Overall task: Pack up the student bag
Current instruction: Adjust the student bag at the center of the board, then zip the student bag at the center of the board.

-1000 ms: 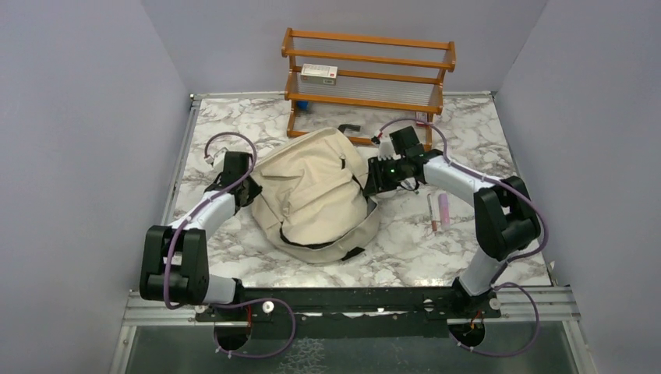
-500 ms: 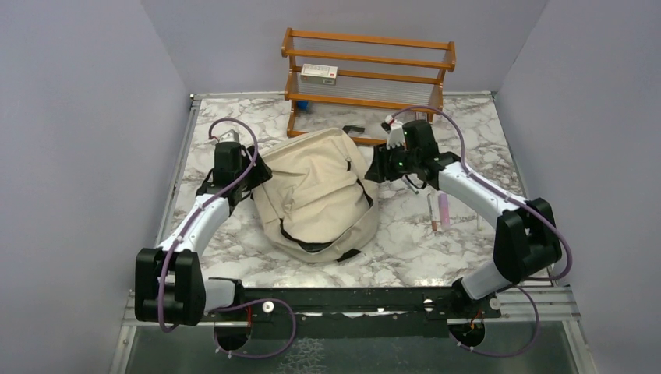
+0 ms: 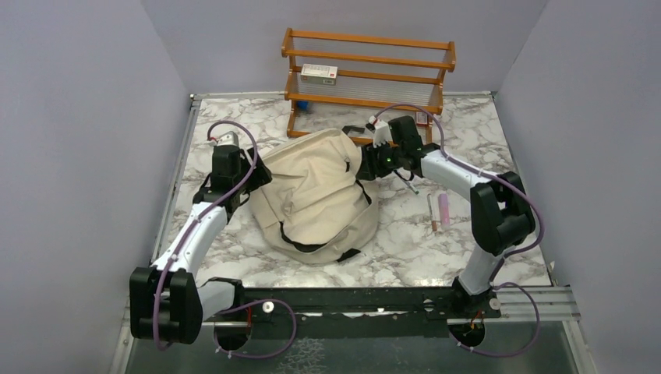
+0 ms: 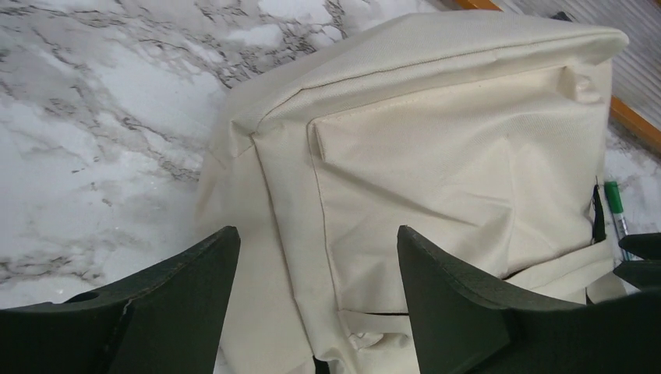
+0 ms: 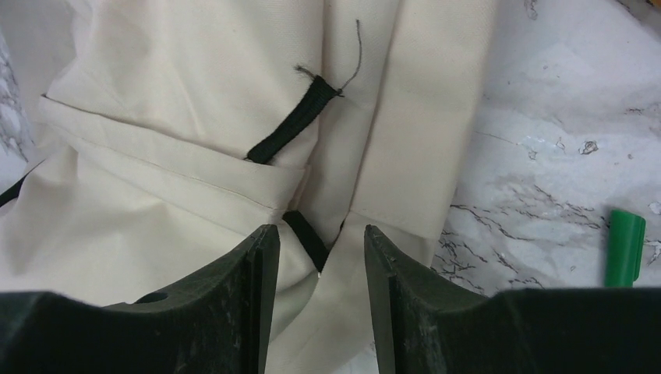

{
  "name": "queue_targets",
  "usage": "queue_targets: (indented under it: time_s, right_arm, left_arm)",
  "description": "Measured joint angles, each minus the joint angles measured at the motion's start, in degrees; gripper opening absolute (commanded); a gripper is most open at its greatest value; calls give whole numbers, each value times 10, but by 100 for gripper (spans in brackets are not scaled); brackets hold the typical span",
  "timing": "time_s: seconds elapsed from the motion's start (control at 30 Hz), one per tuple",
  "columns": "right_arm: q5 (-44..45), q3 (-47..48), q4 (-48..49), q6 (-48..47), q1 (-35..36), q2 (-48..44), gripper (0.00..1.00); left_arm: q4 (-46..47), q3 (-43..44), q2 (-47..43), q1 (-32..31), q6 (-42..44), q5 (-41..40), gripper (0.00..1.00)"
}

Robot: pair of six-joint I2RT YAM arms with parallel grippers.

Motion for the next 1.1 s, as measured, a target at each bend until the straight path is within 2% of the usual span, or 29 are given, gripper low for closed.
queue_targets:
  time_s: [0.27,0.57,0.77,0.93,1.1]
  right_arm:
    - [0,2,-3,-33,0,7,48]
    - [-35,19,-3,-72,-1,43,51]
    - [-72,36,-3,-87,-3,80,49]
    - [-90,41,-3,-91,-3,84,40]
    - [-115,41,-2,-92,-3,84,21]
  left_arm:
    - [-31,12,-25,0,-4,-61,77]
    - [-32,17,-23,0,-9,-62,77]
    - [-32,17,-23,0,-9,-59,77]
    - [-32,17,-23,0,-10,-51,77]
    - [-31,17,-22,0,-13,-45,77]
